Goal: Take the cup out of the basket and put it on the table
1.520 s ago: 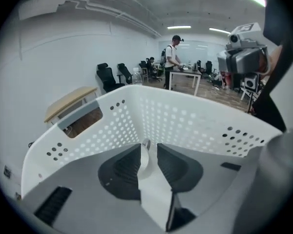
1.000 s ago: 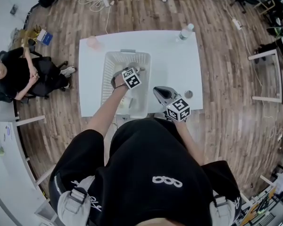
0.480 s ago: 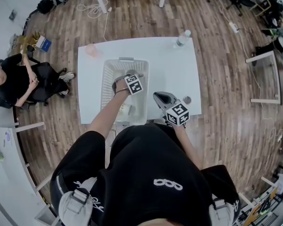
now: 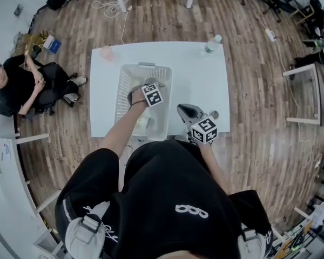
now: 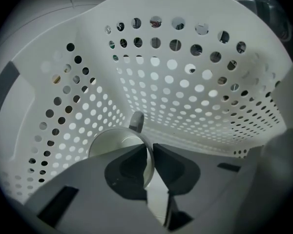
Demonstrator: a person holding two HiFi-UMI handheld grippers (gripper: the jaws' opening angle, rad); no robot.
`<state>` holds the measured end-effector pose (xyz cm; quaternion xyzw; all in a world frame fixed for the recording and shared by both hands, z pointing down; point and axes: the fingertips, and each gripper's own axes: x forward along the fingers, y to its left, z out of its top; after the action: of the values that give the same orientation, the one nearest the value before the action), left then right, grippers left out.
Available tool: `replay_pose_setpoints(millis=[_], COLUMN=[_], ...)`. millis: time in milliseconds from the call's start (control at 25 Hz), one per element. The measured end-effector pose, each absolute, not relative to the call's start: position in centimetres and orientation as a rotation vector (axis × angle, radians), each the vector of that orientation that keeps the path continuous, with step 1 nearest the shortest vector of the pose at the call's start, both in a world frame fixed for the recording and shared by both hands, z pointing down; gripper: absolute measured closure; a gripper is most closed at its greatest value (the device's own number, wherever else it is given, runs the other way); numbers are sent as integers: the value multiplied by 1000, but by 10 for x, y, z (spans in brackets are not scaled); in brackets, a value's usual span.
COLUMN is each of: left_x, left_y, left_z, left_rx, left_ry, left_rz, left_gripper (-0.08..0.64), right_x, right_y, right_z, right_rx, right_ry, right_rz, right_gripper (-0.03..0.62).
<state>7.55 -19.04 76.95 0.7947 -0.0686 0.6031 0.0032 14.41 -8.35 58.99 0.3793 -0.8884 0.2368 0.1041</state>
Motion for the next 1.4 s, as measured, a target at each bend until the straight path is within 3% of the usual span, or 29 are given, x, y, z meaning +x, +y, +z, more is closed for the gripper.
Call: replay_pose_setpoints(millis=[360, 720, 1080, 1400], left_x=[75, 76, 11, -53], left_y=[-191, -176, -141, -103], left_z=[729, 622, 503, 451], left_rx=[2550, 2669, 2718, 2627], left_ry=[-401, -739, -1073, -1310], left_rz=[1738, 1351, 881, 624], left_gripper=[517, 518, 518, 519], right_x=[146, 168, 131, 66], right_y=[-80, -84, -106, -110], right_z=[587, 569, 520, 483], right_rx=[1084, 1031, 937, 724], right_ry=[-2641, -2684, -2752, -2843], right_rz=[683, 630, 509, 419], right_gripper=[566, 566, 566, 566])
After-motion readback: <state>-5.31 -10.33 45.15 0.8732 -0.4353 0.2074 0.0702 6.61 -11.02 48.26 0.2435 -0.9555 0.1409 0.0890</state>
